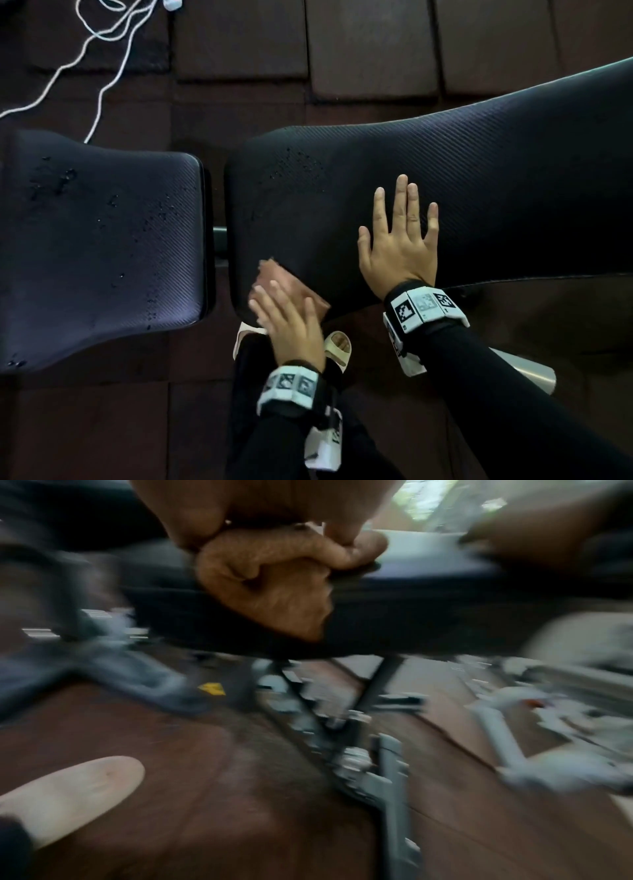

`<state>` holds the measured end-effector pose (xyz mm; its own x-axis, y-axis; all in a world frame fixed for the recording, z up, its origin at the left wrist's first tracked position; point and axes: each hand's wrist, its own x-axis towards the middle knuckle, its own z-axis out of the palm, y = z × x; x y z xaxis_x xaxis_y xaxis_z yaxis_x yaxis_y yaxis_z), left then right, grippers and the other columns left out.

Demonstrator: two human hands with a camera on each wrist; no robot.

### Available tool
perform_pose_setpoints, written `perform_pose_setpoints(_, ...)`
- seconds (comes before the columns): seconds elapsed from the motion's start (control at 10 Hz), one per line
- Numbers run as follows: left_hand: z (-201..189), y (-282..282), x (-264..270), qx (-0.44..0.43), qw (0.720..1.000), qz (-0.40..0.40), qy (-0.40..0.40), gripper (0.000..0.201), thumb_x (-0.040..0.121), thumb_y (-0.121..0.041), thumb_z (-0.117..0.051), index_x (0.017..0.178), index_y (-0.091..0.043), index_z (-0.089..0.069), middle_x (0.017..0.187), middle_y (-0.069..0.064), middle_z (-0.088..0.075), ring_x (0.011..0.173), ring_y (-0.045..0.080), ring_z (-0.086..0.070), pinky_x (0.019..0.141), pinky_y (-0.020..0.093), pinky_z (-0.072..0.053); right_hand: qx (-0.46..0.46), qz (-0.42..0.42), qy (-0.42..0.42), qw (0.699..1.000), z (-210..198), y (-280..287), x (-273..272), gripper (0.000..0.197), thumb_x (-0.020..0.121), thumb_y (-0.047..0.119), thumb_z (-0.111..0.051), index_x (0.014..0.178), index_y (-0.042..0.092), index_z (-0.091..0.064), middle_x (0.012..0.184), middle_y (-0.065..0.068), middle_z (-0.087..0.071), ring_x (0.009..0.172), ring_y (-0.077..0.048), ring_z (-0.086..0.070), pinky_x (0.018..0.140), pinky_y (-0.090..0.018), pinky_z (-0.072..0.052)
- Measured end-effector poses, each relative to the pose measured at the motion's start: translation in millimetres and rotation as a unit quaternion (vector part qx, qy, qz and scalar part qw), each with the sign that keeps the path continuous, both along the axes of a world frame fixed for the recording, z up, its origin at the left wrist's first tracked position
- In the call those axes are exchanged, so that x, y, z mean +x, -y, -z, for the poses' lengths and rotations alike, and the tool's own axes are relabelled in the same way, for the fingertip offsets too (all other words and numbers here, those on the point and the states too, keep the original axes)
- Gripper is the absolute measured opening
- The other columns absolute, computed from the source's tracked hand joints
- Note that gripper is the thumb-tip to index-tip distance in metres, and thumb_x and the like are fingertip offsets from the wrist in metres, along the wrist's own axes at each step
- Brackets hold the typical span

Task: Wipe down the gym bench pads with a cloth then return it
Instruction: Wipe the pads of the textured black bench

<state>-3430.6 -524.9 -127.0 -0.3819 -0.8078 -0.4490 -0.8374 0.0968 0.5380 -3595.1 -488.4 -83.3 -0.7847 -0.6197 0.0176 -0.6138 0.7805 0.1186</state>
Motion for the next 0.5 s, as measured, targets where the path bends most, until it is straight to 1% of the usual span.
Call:
perform_pose_setpoints(0.1,-16.1,-19.8,-27.0,0.000,0.996,0.085,-0.023,0.068,0.097,-0.042,-0.036,0.145,-0.021,0.008,0.151,0.009,0.026,0.137,0.033,0.029,0.113,0.046,0.008,-0.005,-0.001,-0.002,1.000,-2.0,0.6,0.3,0.060,0.097,0.041,-0.026,0.149,0.013,-0.018,0.157,-0.016,-0.004,0.145,-0.026,-0.002,0.116,-0.048,-0.001)
perform_pose_setpoints(0.2,-8.4,-1.2,-43.8,-0.048,0.989,0.140,0.020,0.060,0.099,-0.045,-0.022,0.146,-0.025,0.011,0.152,0.012,0.025,0.136,0.035,0.030,0.111,0.046,0.014,-0.008,0.001,-0.003,1.000,-3.8,1.0,0.6,0.059,0.097,0.041,-0.028,0.149,0.013,-0.020,0.157,-0.016,-0.006,0.145,-0.026,-0.004,0.116,-0.048,-0.001)
perform_pose_setpoints(0.3,7.2,37.1,-48.1,-0.062,0.988,0.140,0.021,0.059,0.101,-0.038,-0.026,0.147,-0.023,0.007,0.157,0.016,0.014,0.143,0.038,0.015,0.115,0.041,0.009,-0.006,0.000,-0.005,1.000,-5.1,1.4,0.2,0.059,0.097,0.042,-0.028,0.149,0.013,-0.021,0.156,-0.016,-0.007,0.145,-0.026,-0.005,0.116,-0.047,-0.002)
perform_pose_setpoints(0.4,22.5,73.5,-35.6,-0.036,0.997,0.058,0.026,0.057,0.102,-0.027,-0.031,0.150,-0.021,-0.003,0.158,0.017,0.005,0.145,0.034,0.006,0.115,0.035,0.007,-0.003,0.000,-0.003,1.000,-5.2,0.9,0.3,0.060,0.097,0.042,-0.028,0.149,0.013,-0.020,0.157,-0.016,-0.006,0.145,-0.026,-0.004,0.116,-0.047,-0.001)
perform_pose_setpoints(0.5,25.9,82.4,-18.6,-0.014,0.998,-0.060,0.021,0.054,0.102,-0.024,-0.035,0.150,-0.018,-0.014,0.157,0.019,-0.008,0.144,0.037,-0.004,0.114,0.038,0.000,-0.002,0.001,-0.009,1.000,-3.9,0.8,-0.3,0.060,0.097,0.042,-0.028,0.149,0.013,-0.020,0.157,-0.016,-0.006,0.145,-0.026,-0.004,0.116,-0.047,-0.001)
